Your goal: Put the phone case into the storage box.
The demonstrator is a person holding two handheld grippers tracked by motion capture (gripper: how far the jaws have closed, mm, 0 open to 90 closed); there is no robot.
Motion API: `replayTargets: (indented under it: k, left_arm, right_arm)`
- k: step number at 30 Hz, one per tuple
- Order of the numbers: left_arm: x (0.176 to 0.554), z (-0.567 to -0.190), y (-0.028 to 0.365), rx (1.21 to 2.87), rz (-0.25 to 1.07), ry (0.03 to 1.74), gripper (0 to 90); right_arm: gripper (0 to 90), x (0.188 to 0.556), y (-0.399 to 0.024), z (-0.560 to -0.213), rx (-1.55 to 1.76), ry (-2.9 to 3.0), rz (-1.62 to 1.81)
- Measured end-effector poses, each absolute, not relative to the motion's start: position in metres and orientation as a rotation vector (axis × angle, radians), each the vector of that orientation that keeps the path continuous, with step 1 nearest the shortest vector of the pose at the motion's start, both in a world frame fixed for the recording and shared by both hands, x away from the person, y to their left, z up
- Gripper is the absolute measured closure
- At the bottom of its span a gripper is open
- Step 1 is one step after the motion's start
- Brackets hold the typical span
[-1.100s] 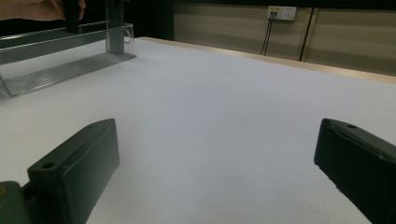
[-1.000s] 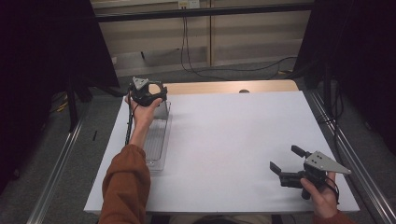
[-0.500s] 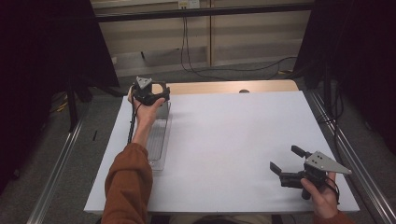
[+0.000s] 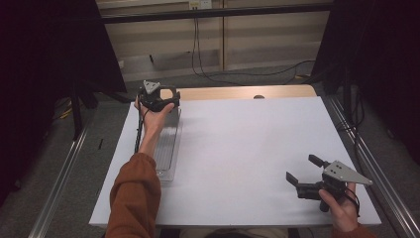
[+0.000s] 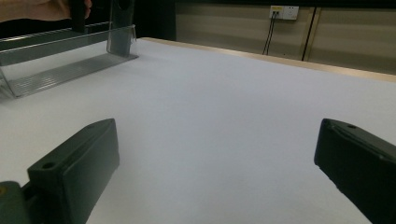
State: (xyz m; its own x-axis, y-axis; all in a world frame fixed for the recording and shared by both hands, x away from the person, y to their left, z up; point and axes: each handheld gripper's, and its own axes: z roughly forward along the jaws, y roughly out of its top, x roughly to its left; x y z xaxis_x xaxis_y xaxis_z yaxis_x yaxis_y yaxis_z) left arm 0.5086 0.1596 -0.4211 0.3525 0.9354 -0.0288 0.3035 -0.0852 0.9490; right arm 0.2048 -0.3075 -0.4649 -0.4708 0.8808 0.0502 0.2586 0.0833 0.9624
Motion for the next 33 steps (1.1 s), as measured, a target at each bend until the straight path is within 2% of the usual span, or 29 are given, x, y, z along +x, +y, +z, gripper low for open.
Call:
replayTargets:
  k: [33]
  left_arm:
    - [0.49,-0.415,0.179,1.578,0.766,1.09,1.8]
  right_arm:
    - [0.0,0.205,-0.308,-0.464,1.125,1.778,1.408]
